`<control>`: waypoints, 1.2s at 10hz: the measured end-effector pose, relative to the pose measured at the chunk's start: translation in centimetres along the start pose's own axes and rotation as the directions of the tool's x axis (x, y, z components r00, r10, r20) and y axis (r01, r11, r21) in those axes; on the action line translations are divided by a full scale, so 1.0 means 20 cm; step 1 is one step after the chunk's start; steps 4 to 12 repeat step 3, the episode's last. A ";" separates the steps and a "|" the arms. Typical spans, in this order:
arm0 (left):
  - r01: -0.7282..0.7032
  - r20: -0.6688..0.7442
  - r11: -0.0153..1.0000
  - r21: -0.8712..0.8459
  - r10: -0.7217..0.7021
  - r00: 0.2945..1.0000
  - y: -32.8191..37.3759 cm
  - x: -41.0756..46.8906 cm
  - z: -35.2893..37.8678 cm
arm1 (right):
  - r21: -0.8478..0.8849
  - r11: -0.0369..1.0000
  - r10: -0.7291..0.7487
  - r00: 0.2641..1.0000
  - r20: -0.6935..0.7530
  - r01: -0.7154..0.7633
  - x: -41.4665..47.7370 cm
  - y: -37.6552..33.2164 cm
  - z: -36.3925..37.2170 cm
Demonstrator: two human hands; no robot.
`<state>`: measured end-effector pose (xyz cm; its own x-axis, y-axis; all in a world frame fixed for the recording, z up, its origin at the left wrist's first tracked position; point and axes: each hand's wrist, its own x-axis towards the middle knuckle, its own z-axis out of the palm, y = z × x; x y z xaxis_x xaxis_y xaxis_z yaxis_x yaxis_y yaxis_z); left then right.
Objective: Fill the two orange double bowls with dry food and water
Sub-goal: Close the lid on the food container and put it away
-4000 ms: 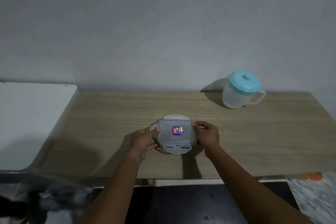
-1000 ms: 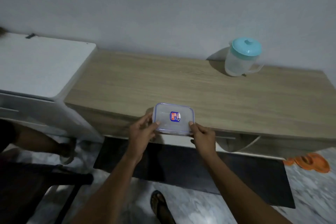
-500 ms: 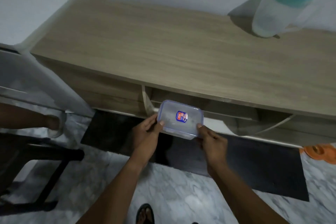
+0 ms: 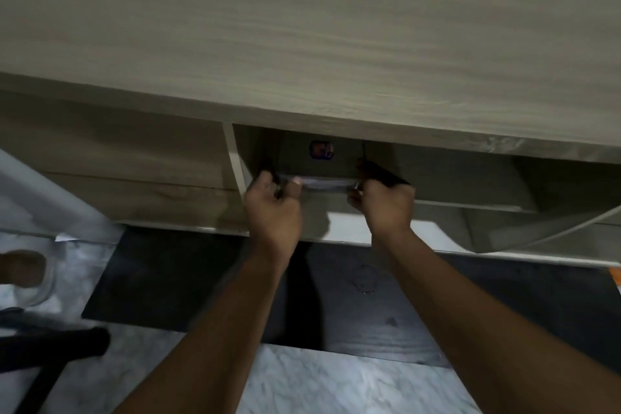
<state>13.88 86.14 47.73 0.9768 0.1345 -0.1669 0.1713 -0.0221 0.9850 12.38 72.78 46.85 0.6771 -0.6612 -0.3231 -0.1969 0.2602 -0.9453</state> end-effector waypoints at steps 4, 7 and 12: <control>0.083 -0.035 0.994 0.064 -0.081 0.996 0.02 -0.04 -0.01 | 0.040 0.998 0.050 0.999 0.009 -0.050 -0.08 0.01 0.01; 0.083 -0.035 0.994 0.064 -0.081 0.996 0.02 -0.04 -0.01 | 0.040 0.998 0.050 0.999 0.009 -0.050 -0.08 0.01 0.01; 0.083 -0.035 0.994 0.064 -0.081 0.996 0.02 -0.04 -0.01 | 0.040 0.998 0.050 0.999 0.009 -0.050 -0.08 0.01 0.01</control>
